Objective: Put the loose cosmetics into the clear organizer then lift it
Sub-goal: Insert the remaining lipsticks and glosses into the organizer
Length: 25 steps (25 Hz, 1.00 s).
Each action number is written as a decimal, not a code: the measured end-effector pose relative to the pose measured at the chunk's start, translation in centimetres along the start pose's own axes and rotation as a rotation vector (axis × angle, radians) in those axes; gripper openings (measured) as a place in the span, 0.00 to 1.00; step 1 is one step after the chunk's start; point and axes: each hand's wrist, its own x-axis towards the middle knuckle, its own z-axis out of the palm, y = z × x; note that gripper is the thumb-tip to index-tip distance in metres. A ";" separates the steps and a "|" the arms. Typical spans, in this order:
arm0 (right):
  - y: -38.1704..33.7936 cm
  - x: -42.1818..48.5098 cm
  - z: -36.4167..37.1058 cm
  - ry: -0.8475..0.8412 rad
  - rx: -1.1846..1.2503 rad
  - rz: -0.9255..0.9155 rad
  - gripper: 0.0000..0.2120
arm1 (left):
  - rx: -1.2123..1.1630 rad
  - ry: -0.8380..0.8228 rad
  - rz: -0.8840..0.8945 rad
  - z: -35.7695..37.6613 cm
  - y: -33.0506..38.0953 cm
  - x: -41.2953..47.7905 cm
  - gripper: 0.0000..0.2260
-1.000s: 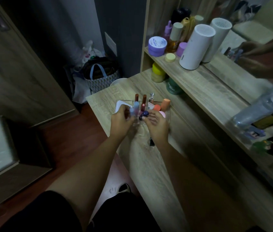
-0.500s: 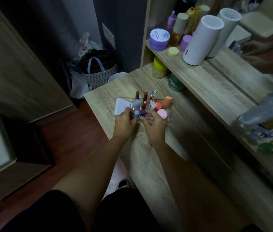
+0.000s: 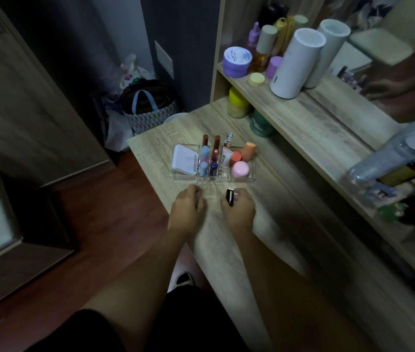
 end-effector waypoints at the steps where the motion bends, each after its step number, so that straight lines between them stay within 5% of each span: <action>1: 0.1 0.0 -0.2 -0.001 0.000 -0.018 0.17 | 0.052 -0.030 0.033 0.4 -0.3 -0.4 0.12; 11: -2.0 3.5 -3.6 0.060 0.319 -0.207 0.14 | 0.458 -0.310 0.499 1.5 -1.5 0.9 0.25; 25: -2.7 4.6 -1.8 -0.010 0.256 -0.234 0.17 | 0.529 -0.424 0.471 1.7 -2.7 1.0 0.27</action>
